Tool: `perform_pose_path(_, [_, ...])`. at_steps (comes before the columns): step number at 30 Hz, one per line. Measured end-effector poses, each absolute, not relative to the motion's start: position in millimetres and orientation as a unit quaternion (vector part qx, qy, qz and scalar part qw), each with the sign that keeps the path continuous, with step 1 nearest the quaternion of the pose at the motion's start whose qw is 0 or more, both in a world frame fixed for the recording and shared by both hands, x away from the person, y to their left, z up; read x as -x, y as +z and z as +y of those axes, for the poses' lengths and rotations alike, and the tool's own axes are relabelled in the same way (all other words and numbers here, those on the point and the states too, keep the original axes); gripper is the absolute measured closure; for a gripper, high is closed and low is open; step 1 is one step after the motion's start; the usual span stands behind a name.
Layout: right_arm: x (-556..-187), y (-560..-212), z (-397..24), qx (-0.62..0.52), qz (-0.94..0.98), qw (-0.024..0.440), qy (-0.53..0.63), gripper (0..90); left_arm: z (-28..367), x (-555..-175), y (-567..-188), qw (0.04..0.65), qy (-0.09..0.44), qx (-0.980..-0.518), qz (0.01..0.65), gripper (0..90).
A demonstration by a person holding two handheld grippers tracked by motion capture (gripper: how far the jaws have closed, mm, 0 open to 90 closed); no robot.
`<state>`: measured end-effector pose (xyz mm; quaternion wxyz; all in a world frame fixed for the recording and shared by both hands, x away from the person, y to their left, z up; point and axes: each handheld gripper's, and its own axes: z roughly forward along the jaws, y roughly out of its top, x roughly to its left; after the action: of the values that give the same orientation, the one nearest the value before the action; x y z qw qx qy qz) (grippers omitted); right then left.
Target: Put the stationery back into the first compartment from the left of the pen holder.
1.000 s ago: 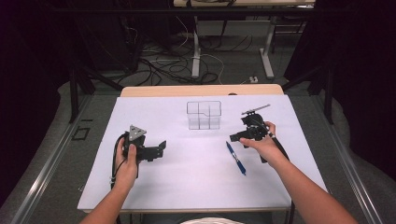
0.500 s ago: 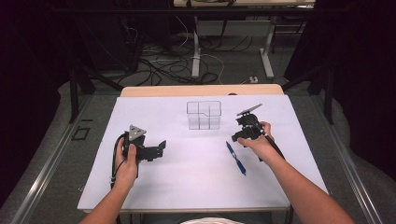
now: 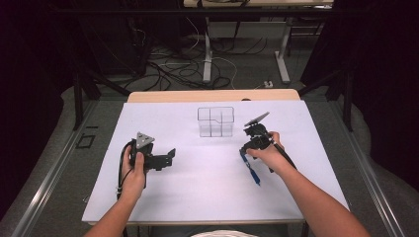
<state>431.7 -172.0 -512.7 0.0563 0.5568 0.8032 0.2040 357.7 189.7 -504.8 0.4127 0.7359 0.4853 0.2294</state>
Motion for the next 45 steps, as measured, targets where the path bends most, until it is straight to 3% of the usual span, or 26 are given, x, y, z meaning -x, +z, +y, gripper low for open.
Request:
perform_pose_path(7, [-432,-519,-167,-0.558,0.807,0.043,0.188,53.2,190,-358,-505,0.412,0.229,-0.737,0.485,0.2])
perform_pose_path(23, [-433,-528,-164,-0.568,0.803,0.032,0.176,69.5,190,-358,-505,0.41,0.231,-0.737,0.485,0.2])
perform_pose_path(45, [-434,-530,-165,-0.586,0.792,0.003,0.172,79.7,191,-358,-505,0.408,0.23,-0.738,0.485,0.2])
